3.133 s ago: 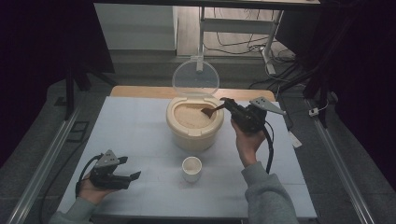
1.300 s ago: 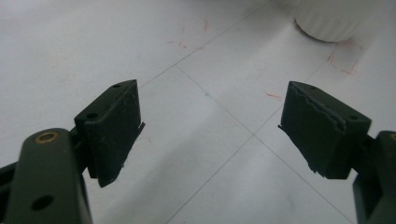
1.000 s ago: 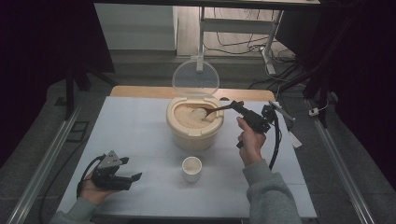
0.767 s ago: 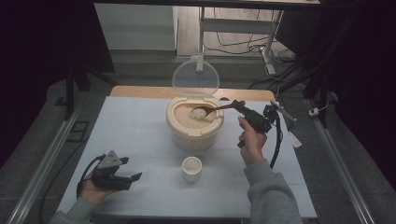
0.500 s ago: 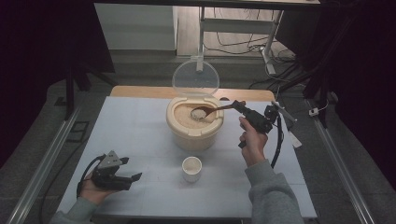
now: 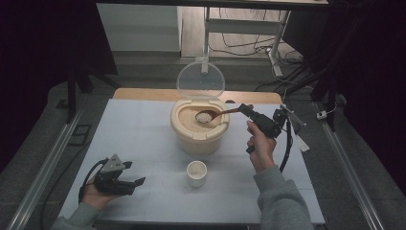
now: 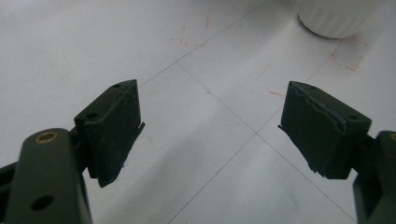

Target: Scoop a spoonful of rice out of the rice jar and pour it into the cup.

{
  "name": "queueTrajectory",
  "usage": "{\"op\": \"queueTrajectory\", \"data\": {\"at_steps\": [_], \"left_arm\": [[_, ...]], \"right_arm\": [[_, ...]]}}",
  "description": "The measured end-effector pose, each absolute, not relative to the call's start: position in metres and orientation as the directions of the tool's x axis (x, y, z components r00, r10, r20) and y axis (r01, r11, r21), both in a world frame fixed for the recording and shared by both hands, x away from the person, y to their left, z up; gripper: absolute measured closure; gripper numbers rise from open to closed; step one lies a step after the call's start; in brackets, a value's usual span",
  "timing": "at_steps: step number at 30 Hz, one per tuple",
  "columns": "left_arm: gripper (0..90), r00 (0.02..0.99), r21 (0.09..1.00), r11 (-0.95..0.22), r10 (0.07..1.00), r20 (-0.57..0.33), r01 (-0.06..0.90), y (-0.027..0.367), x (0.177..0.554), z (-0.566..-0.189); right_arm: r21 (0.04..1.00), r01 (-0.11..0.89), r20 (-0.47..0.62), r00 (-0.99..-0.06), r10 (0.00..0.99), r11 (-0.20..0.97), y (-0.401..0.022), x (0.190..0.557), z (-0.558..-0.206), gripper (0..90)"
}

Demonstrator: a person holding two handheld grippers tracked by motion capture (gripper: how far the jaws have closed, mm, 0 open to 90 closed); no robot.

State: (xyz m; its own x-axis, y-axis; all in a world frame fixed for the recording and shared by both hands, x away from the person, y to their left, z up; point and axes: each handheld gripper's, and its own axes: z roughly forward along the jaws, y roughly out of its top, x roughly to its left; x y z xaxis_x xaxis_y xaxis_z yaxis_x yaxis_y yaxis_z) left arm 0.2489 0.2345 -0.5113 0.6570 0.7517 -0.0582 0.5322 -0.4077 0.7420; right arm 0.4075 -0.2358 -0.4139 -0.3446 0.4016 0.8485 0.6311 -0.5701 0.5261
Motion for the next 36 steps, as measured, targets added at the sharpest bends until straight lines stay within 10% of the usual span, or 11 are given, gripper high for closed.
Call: {"op": "queueTrajectory", "data": {"at_steps": [36], "left_arm": [[20.3, 0.661, 0.737, -0.411, 0.748, -0.064, 0.537, 0.233, 0.252, -0.513]], "right_arm": [[0.508, 0.712, 0.86, -0.384, 0.337, -0.485, -0.246, 0.371, -0.413, 83.8]]}}
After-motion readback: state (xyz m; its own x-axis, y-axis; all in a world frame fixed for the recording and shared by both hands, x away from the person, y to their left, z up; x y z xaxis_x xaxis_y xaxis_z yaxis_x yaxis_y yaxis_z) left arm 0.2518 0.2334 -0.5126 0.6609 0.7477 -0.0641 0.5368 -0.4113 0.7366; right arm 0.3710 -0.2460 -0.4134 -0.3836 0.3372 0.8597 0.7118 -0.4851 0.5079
